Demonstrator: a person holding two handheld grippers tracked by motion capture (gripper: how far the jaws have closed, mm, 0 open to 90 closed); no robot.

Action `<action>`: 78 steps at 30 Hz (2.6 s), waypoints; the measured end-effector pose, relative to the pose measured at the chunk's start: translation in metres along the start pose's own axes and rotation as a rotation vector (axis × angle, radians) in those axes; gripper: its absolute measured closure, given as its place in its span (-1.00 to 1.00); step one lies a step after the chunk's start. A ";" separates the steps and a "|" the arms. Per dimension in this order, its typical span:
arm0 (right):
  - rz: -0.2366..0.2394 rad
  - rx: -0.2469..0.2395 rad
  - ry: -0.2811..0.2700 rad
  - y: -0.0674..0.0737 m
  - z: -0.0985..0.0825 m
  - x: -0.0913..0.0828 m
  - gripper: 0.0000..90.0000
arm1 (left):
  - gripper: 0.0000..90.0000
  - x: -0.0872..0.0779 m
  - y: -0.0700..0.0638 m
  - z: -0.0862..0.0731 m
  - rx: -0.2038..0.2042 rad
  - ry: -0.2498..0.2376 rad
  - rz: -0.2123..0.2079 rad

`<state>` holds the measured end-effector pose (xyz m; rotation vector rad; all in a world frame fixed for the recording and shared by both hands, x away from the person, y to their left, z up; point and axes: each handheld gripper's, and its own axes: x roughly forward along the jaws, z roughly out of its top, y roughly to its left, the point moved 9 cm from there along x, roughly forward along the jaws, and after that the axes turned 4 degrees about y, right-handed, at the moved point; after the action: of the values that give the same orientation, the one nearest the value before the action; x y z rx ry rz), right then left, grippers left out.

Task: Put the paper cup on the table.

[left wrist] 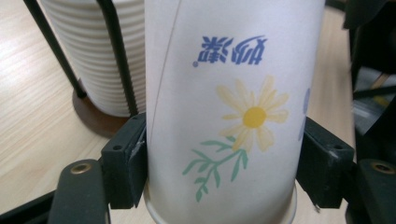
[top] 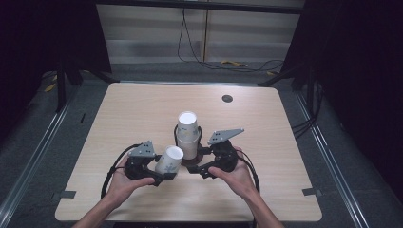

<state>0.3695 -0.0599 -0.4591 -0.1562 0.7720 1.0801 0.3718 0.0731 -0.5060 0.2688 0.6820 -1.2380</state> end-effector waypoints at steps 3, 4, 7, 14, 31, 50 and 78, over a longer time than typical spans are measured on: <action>0.008 -0.006 0.017 0.000 -0.002 0.002 -0.50 | -0.37 0.002 0.004 -0.004 0.016 0.032 0.015; 0.013 -0.007 0.021 0.001 -0.002 0.002 -0.48 | -0.37 0.002 0.005 -0.006 0.005 0.043 0.000; 0.029 -0.014 0.041 0.000 -0.001 0.006 -0.46 | -0.37 0.003 0.007 -0.008 0.031 0.080 0.004; 0.039 -0.019 0.111 0.001 -0.010 0.011 -0.51 | -0.36 0.003 0.004 -0.009 0.083 0.156 0.003; 0.011 -0.067 0.201 0.005 -0.018 0.018 -0.48 | -0.35 0.004 0.006 -0.004 0.140 0.259 0.025; 0.035 -0.095 0.349 0.010 -0.024 0.024 -0.58 | -0.35 0.006 0.000 0.000 0.197 0.288 0.024; 0.060 -0.052 0.440 0.006 -0.034 0.032 -0.48 | -0.34 0.034 -0.026 -0.008 0.320 0.417 0.004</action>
<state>0.3555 -0.0494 -0.5026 -0.4270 1.1476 1.1387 0.3507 0.0424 -0.5282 0.8093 0.8349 -1.2980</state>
